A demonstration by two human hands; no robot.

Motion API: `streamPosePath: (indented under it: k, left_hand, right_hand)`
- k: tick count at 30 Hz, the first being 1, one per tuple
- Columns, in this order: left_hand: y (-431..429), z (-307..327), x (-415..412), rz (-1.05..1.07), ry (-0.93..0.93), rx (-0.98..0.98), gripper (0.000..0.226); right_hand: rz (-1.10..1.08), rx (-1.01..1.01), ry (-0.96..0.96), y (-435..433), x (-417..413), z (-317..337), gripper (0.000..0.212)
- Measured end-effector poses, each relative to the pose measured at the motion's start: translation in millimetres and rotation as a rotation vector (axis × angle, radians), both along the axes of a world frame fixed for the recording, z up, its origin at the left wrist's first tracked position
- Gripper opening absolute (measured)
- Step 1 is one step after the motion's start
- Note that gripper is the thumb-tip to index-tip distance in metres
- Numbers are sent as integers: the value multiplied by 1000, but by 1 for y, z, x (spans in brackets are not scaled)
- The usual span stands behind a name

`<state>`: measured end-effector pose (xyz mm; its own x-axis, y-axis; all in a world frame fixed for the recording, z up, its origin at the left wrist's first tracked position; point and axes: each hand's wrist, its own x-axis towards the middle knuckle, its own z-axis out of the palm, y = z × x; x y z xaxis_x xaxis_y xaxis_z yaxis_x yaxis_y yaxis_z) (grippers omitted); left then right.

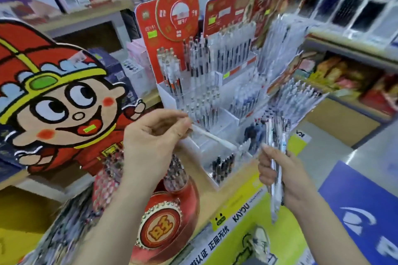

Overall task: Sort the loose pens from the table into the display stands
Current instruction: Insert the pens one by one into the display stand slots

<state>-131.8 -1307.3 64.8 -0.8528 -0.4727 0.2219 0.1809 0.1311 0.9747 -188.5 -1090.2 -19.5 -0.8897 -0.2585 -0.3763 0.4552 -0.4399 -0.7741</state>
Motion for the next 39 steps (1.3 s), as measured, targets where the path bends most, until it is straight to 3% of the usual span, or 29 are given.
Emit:
streamPosePath:
  k: [7, 11, 18, 24, 28, 32, 39]
  left_hand:
    - [106, -22, -118, 37, -65, -99, 13]
    - [167, -52, -191, 27, -158, -310, 3]
    - [217, -97, -265, 4, -290, -581, 15]
    - [227, -115, -293, -10, -369, -627, 15]
    - [221, -116, -302, -56, -371, -656, 15]
    - [219, -119, -303, -91, -342, -769, 15]
    - [227, -135, -307, -260, -450, -806, 27]
  right_hand:
    - [-122, 141, 101, 126, -104, -7, 21]
    - [-123, 210, 98, 185, -149, -17, 15]
    - [-43, 95, -32, 218, -190, -35, 16]
    - [37, 51, -96, 220, -206, -42, 24]
    - [41, 36, -114, 221, -217, -45, 11]
    - [99, 62, -102, 222, -228, -42, 27]
    - [115, 51, -86, 220, -238, -39, 13]
